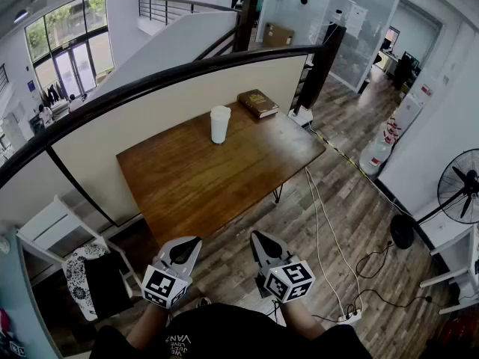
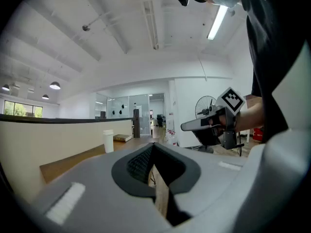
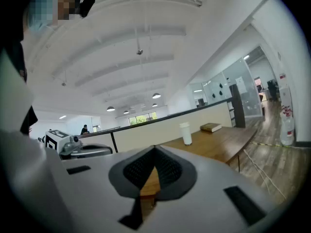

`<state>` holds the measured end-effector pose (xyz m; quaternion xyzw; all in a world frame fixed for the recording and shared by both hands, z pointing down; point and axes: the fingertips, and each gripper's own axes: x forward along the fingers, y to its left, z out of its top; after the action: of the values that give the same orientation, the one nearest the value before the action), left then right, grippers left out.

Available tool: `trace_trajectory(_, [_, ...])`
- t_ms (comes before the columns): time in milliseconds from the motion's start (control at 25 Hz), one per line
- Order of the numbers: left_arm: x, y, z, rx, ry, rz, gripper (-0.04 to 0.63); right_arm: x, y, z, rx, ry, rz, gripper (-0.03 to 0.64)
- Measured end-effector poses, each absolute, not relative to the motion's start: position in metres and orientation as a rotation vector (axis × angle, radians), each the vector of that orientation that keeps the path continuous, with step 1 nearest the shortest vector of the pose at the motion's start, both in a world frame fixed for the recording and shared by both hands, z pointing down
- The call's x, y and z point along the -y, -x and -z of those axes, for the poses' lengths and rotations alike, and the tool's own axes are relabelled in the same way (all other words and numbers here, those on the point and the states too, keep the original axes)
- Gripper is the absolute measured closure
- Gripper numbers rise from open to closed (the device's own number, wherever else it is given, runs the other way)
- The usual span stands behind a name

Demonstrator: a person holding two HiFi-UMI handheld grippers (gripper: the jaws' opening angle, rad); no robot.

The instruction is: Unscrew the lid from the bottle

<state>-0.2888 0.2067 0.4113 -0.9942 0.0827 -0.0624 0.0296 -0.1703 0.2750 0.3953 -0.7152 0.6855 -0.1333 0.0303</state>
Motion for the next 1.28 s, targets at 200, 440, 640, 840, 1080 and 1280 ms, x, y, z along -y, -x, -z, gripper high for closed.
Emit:
trace_trajectory(200, [-0.176,0.288,-0.415,-0.215,3.133,0.168,0.525,-0.250,0.173,-0.391,-2.047,2.184,0.367,0.603])
trace_trajectory(440, [-0.155,0.284,-0.428,-0.140,3.160,0.222,0.370,-0.235,0.164,-0.395,-1.955,2.211,0.398,0.431])
trace_trajectory(640, [-0.144,0.261,-0.438,-0.152,3.177,0.240,0.370,-0.223,0.150,-0.401,-1.976,2.204,0.427,0.399])
trace_trajectory(840, [-0.130,0.223,-0.444,-0.230,3.190,0.261,0.364,-0.206,0.110,-0.409,-2.021,2.170,0.459,0.399])
trace_trajectory(1080, [-0.124,0.172,-0.440,-0.390,3.190,0.266,0.350,-0.194,0.055,-0.409,-2.129,2.091,0.489,0.399])
trace_trajectory(1280, [-0.122,0.128,-0.439,-0.561,3.170,0.238,0.348,-0.184,0.010,-0.412,-2.256,1.994,0.507,0.399])
